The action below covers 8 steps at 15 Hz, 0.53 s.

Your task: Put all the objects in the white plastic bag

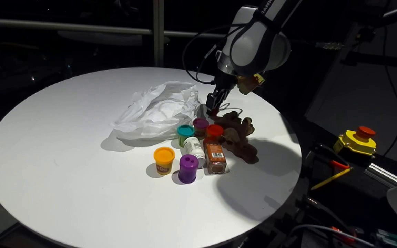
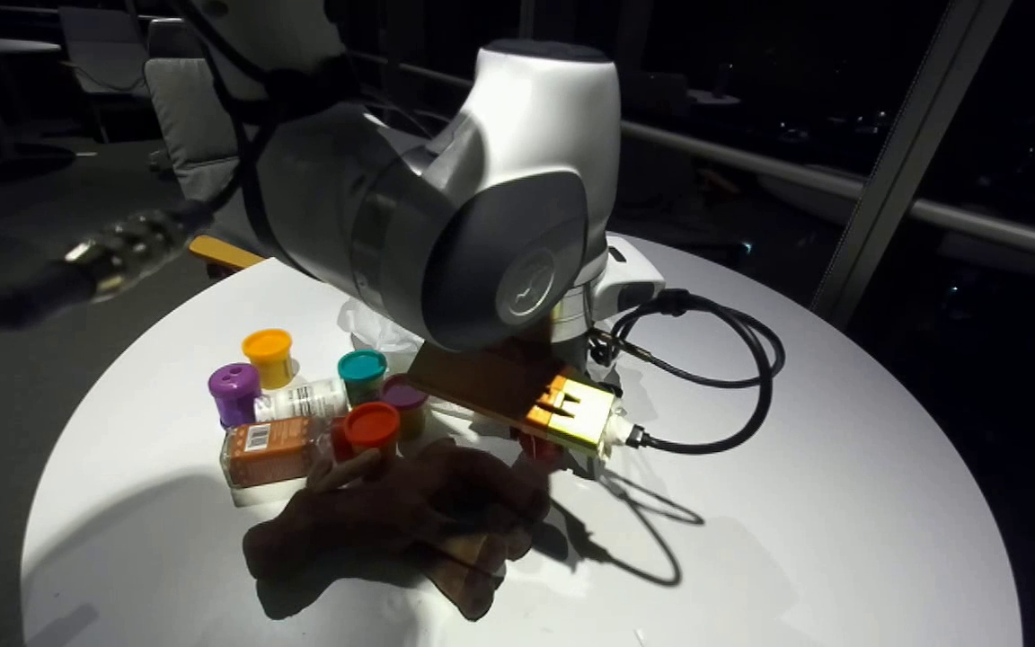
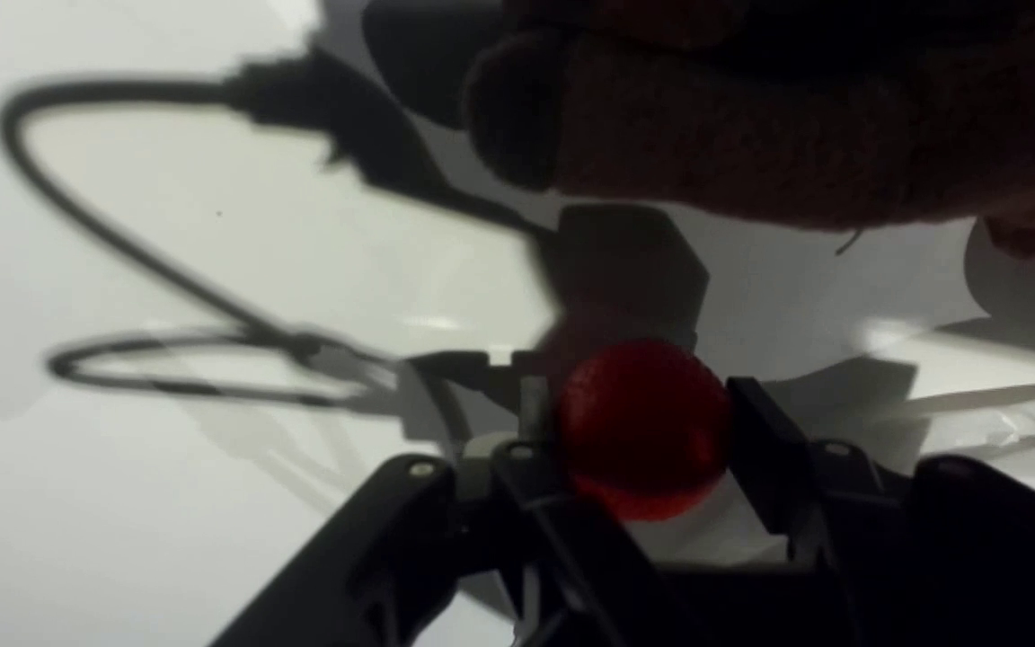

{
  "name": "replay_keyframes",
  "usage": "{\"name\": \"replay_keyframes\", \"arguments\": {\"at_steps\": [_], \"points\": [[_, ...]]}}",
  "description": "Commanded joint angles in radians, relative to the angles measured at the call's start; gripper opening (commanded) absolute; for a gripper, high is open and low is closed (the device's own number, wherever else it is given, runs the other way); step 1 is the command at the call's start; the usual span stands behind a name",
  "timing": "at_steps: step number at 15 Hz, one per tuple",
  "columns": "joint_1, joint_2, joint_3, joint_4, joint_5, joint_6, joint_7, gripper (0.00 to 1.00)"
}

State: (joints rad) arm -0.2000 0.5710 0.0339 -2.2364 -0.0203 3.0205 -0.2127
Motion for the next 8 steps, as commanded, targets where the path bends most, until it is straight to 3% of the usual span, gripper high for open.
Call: {"name": "replay_keyframes", "arguments": {"at_steps": [1,4,8], "points": [[0.025,-0.128,-0.027,-0.01,-0.014,-0.04,0.029,0.25],[0.043,-0.2,0.005,0.038,0.013,-0.056,0.053,0.25],[0.092,-0.13,0.038,0.141,0.038,-0.025,0.098,0.25]]}}
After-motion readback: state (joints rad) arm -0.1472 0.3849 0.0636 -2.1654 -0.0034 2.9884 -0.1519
